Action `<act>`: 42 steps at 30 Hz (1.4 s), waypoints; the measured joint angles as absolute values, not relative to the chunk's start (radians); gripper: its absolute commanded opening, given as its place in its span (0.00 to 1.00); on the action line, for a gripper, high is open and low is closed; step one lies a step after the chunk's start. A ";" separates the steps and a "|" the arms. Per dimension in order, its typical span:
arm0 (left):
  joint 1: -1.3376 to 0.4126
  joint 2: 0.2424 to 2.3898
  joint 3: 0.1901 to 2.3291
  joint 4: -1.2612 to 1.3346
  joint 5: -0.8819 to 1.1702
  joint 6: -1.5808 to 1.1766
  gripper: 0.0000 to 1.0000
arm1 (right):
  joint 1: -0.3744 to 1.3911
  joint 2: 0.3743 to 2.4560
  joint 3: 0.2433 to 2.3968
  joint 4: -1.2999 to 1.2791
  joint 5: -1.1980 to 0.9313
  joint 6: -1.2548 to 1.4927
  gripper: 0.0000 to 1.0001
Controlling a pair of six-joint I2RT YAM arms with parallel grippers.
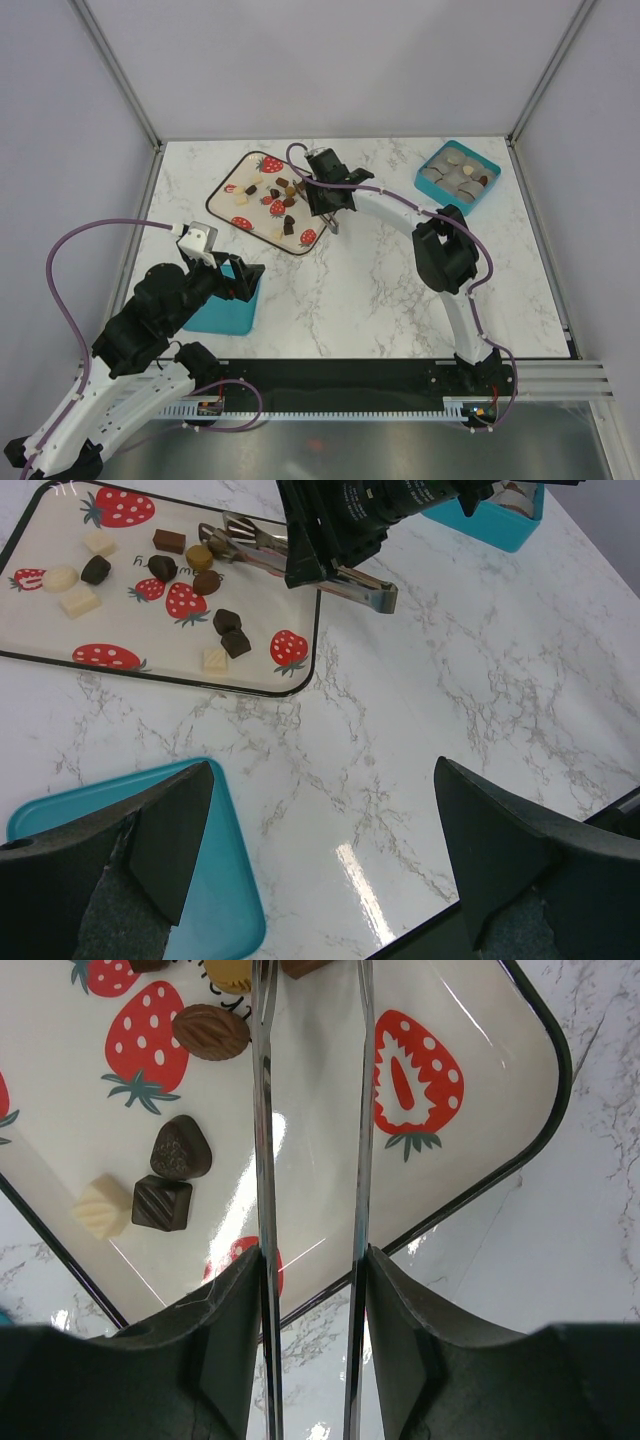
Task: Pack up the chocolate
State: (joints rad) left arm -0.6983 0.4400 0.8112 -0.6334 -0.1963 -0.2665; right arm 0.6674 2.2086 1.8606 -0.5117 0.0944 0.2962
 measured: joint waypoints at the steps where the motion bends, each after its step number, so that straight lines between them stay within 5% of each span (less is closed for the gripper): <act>1: -0.698 0.440 0.811 -0.633 -0.196 -0.266 1.00 | 0.668 2.209 1.861 -0.514 0.096 0.296 0.50; 14: -0.698 0.437 0.811 -0.633 -0.198 -0.266 1.00 | 0.670 2.183 1.849 -0.565 0.113 0.257 0.41; 25: -0.698 0.437 0.811 -0.633 -0.197 -0.266 1.00 | 0.641 1.813 1.607 -0.630 0.114 0.230 0.40; 42: -0.698 0.438 0.811 -0.633 -0.181 -0.266 1.00 | 0.131 1.555 1.419 -0.735 0.277 0.233 0.41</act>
State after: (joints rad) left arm -0.6983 0.4377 0.8112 -0.6334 -0.1806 -0.2661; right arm 0.1307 1.5551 1.4193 -0.7349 0.2768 0.2325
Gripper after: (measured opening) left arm 0.993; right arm 0.431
